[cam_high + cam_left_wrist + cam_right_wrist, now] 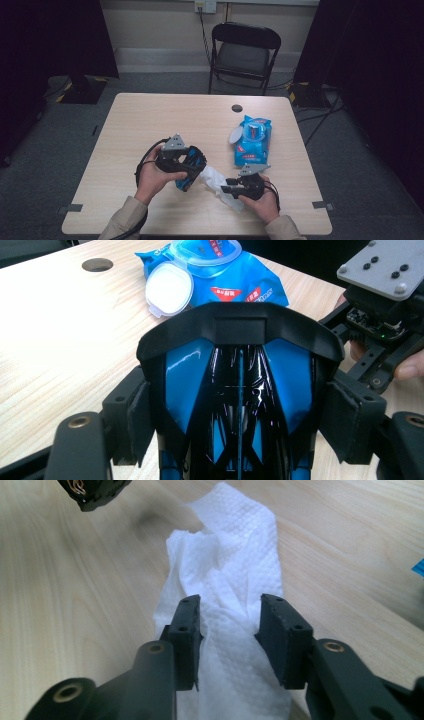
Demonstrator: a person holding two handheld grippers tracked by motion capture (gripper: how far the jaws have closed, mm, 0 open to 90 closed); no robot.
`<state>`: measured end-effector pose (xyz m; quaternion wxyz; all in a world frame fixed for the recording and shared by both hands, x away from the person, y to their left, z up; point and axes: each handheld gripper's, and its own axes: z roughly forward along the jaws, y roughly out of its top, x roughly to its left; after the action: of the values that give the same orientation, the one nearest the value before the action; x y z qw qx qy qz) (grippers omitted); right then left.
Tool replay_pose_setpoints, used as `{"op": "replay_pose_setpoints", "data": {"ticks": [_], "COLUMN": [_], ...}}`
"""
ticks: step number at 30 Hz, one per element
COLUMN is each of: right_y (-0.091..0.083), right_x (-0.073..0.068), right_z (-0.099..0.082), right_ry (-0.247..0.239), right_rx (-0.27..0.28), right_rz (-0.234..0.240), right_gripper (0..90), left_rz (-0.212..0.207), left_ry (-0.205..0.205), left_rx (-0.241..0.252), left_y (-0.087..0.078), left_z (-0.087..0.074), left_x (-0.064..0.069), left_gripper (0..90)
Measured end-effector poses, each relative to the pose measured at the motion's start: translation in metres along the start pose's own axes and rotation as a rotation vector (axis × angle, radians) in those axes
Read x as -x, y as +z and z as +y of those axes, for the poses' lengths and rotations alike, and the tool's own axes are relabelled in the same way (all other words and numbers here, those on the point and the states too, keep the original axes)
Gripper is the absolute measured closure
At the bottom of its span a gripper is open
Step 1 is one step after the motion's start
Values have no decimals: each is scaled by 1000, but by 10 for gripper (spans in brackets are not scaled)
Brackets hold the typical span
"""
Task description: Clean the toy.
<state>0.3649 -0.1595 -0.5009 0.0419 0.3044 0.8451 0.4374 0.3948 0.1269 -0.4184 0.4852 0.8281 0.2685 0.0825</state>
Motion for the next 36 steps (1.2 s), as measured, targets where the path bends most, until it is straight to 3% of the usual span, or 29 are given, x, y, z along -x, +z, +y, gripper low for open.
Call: {"op": "replay_pose_setpoints", "data": {"ticks": [3, 7, 12, 15, 21, 27, 36], "right_y": [1, 4, 5, 5, 5, 3, -8], "right_x": [0, -4, -9, -10, -8, 1, 13], "right_z": [-1, -1, 0, 1, 2, 2, 11], "right_ry": [-27, -97, -145, -145, -92, 18, 79], "right_rx": [-4, -13, -26, -35, -32, -13, 52], "right_rz": [-18, -59, -132, -165, -174, -129, -113], "right_gripper": [584, 596, 732, 812, 865, 880, 882], "left_rz": [6, 7, 7, 3, 3, -1, -1], "left_ry": [-1, -1, -1, -4, -2, -11, -17], "left_rx": [-4, -2, 8, 9, 5, 6, 4], "left_y": [-1, -1, -3, -3, -2, -2, -1], "left_z": [-1, -1, 0, 0, 0, -1, -3], "left_x": [-1, -2, -2, -2, -3, -4, -5], "left_gripper": [254, 254, 254, 254, 254, 254, 254]}}
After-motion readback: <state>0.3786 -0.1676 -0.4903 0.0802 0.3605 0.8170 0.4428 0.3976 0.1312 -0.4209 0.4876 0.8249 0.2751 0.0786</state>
